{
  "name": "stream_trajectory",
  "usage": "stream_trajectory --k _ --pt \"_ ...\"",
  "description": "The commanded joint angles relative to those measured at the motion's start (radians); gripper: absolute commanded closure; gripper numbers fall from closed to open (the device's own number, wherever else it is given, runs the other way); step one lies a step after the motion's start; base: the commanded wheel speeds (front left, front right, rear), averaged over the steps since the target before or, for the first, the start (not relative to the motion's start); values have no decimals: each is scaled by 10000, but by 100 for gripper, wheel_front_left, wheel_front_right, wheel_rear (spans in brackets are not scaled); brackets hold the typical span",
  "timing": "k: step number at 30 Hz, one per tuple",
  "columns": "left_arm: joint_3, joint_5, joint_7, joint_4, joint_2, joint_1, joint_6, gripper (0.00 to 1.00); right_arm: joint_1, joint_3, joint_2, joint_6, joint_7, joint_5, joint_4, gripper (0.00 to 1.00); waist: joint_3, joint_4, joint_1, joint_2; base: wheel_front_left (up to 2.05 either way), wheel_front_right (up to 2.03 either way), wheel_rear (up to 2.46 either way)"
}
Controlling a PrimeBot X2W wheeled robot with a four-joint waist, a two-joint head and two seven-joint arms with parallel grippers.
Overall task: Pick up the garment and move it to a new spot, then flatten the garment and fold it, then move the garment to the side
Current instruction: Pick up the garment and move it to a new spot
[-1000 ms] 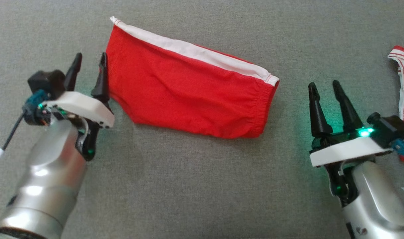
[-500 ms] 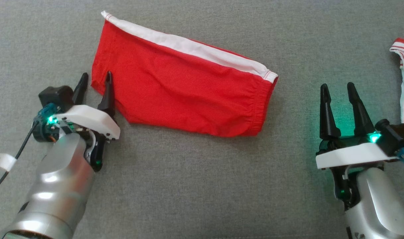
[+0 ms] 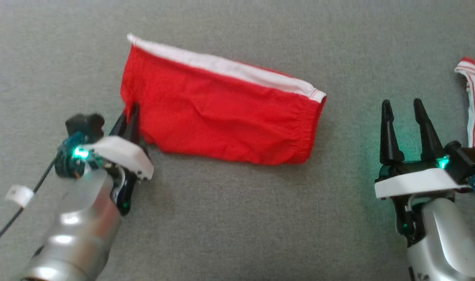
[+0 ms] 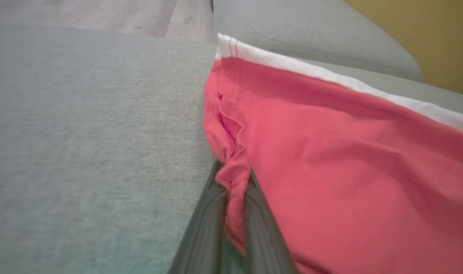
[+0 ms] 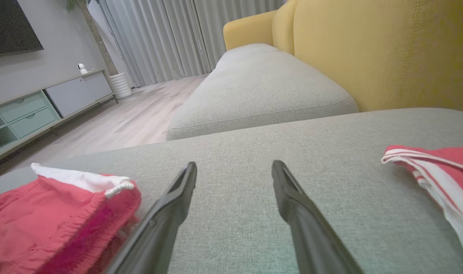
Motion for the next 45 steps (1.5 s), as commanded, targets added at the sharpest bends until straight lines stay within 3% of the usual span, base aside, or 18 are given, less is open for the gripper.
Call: stream_trajectory --k 1,14,15,16,17,23,27,32,37,44,45 --pt "424 -17 -218 8 318 166 48 100 218 116 74 35 -108 -122 -190 0 -489 256 0 0 0 0 0" --pt "2075 1555 -266 -2398 -107 3238 991 100 1164 152 243 35 -108 -182 350 0 -1961 1136 0 0 0 0 0" --pt "2208 1706 -266 -2575 -151 3396 1060 85 1198 197 249 35 -109 -185 392 0 -1989 1182 0 0 0 0 0" --pt "2319 1879 -266 -2758 -192 3547 1106 25 1221 268 255 35 -109 -185 436 0 -2016 1222 0 0 0 0 0" --pt "2430 2071 -266 -2947 -224 3687 1132 0 1233 358 260 35 -109 -177 474 0 -2057 1264 0 0 0 0 0" --pt "3375 3103 -267 -4115 -582 4637 1134 0 838 1275 287 35 -109 79 648 0 -2218 1578 0 0 0 0 0" --pt "3784 3448 -267 -4545 -944 5213 877 0 295 1992 291 35 -108 483 1414 0 -2204 1973 0 0 0 0 0" --pt "4101 3675 -267 -4812 -1184 5535 541 0 -339 2070 292 35 -76 460 2831 0 -2014 2518 0 0 0 0 0" --pt "4248 3962 -267 -4939 -1259 5623 340 0 -758 1517 293 35 -67 253 4194 0 -1741 2789 0 0 0 0 0" --pt "4347 4135 -267 -5091 -1296 5680 197 0 -928 2011 293 35 -90 1288 4920 0 -1452 2775 0 0 0 0 0" --pt "4327 4111 -267 -5119 -1298 5677 187 0 -940 2211 294 35 -92 1563 4904 27 -1427 2761 0 0 0 0 0"
